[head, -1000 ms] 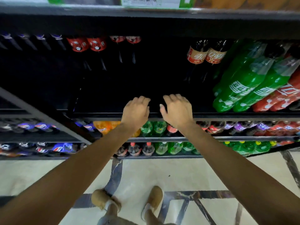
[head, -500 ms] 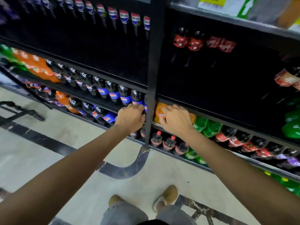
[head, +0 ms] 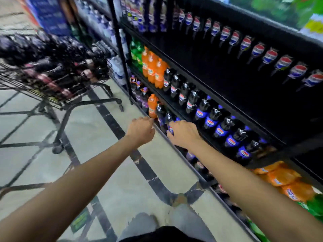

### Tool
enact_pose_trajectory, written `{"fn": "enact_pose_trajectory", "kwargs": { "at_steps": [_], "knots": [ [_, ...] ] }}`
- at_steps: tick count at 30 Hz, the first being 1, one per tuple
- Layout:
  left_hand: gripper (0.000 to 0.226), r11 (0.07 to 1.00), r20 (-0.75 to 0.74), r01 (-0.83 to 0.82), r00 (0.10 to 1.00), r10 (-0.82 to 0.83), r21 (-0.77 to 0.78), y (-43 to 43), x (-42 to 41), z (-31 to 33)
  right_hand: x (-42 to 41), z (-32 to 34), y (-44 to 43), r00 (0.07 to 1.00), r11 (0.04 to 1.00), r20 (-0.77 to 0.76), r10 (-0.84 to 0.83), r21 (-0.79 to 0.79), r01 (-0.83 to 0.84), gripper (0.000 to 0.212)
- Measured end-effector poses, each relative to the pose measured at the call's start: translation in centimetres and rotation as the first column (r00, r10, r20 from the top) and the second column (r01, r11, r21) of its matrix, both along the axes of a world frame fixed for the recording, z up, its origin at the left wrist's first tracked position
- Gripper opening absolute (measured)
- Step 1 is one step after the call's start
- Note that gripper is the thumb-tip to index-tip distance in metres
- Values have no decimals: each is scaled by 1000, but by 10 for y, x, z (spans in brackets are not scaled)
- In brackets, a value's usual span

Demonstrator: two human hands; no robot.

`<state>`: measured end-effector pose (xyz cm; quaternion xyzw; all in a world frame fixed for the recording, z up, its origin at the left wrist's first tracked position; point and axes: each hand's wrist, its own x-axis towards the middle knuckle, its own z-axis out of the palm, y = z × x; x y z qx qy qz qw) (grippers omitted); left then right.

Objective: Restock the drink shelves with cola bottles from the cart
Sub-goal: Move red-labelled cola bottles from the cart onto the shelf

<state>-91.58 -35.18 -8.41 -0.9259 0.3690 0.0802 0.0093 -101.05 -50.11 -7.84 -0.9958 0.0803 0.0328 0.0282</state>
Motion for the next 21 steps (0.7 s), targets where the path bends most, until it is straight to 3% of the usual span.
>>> {"fn": "enact_pose_trajectory", "kwargs": {
  "at_steps": [8, 16, 21],
  "knots": [
    [36, 953, 7, -299, 954, 299, 44, 103, 128, 6, 178, -10, 84, 956, 956, -14, 292, 43, -291, 25],
    [38, 873, 25, -463, 885, 465, 151, 171, 270, -6, 367, -24, 142, 876, 875, -43, 481, 91, -476, 28],
    [37, 836, 16, -538, 842, 540, 106, 186, 347, -7, 470, -21, 164, 819, 820, -50, 572, 60, -570, 25]
  ]
}}
